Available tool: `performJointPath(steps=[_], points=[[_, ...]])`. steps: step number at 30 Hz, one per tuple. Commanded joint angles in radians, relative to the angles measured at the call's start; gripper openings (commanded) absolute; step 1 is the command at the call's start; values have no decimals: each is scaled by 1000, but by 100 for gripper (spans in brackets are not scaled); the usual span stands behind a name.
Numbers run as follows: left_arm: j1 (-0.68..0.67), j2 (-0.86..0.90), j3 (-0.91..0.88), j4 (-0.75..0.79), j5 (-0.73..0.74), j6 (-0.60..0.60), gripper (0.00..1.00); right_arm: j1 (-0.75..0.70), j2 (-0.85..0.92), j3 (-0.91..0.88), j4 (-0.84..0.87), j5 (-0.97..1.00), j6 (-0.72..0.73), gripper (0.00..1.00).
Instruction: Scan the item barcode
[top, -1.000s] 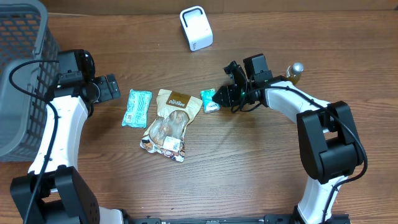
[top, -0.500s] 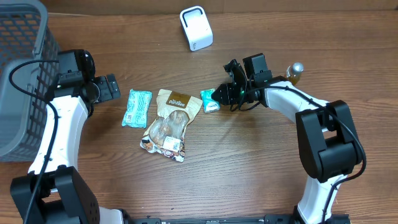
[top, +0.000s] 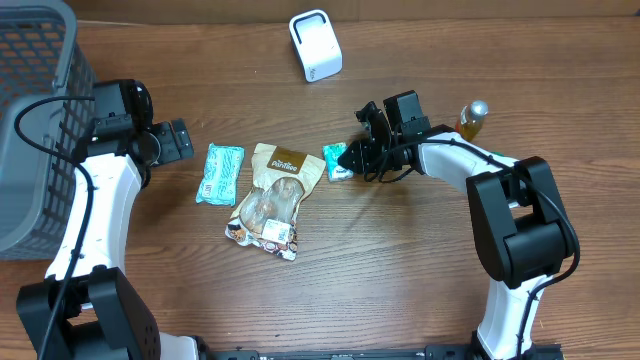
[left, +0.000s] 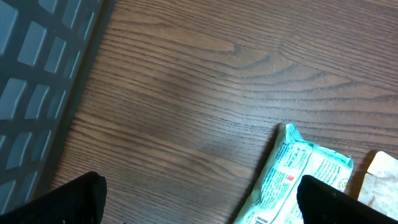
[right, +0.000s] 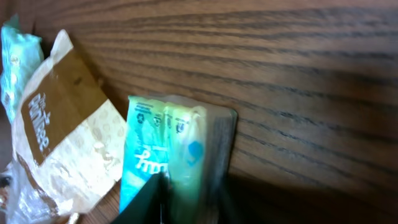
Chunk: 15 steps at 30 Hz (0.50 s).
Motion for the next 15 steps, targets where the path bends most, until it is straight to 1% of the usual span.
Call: performJointPath(steps=[1, 2, 3, 9, 12, 15], points=[[-7, -15, 19, 1, -5, 11, 100, 3, 14, -9, 4, 17, 8, 11], [-7, -15, 19, 1, -5, 11, 100, 3, 14, -9, 2, 17, 7, 6], [-7, -15, 19, 1, -5, 11, 99, 3, 13, -9, 2, 16, 8, 4], [-7, -15, 19, 1, -5, 11, 100, -30, -47, 19, -37, -46, 7, 4], [-7, -15, 19, 1, -5, 11, 100, -44, -129, 23, -64, -41, 3, 4], [-7, -15, 19, 1, -5, 11, 100, -44, -217, 23, -106, 18, -1, 4]])
